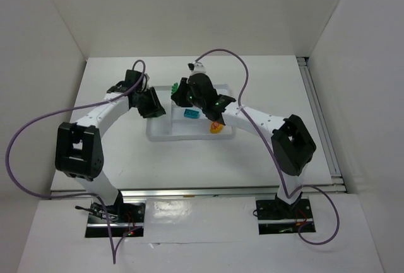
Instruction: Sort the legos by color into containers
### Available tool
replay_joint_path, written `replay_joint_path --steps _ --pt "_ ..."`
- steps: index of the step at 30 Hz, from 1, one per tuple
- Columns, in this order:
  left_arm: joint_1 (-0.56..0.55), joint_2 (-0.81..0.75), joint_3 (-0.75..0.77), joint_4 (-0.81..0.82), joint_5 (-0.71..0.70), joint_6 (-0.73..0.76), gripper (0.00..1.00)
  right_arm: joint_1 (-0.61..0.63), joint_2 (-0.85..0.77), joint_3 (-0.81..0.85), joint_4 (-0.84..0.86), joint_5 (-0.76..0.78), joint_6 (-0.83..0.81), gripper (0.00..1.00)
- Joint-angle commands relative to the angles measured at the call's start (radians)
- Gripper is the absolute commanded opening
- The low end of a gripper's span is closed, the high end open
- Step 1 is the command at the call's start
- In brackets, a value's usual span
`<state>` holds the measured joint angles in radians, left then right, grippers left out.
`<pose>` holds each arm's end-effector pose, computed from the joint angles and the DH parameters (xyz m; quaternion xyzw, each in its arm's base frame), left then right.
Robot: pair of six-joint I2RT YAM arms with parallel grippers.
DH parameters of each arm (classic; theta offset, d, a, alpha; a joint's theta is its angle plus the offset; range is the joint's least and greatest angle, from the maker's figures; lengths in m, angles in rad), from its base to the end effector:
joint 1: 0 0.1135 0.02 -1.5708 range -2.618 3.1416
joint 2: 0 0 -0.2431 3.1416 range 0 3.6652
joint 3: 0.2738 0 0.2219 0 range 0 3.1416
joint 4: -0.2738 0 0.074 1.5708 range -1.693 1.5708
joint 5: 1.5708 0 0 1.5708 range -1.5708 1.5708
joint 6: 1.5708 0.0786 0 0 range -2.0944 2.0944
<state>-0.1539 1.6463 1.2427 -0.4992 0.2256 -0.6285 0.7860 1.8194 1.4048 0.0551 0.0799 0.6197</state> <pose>0.3448 -0.0713 0.2089 -0.1848 0.9211 -0.2225 0.2606 0.3169 0.3084 0.2644 -0.0456 0.8205 0.3426 0.4553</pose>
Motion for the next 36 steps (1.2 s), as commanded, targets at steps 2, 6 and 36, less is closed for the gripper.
replay_joint_path --steps 2,6,36 --pt "-0.010 0.056 0.043 -0.031 -0.094 0.041 0.24 -0.021 -0.017 0.019 -0.040 -0.002 -0.037 0.00" --pt "-0.019 0.067 0.095 -0.062 -0.103 0.052 0.64 -0.021 -0.042 -0.015 -0.015 0.001 -0.046 0.00" --pt "0.165 -0.299 0.251 -0.282 -0.149 -0.007 0.84 -0.030 0.309 0.482 -0.236 -0.097 -0.204 0.97"
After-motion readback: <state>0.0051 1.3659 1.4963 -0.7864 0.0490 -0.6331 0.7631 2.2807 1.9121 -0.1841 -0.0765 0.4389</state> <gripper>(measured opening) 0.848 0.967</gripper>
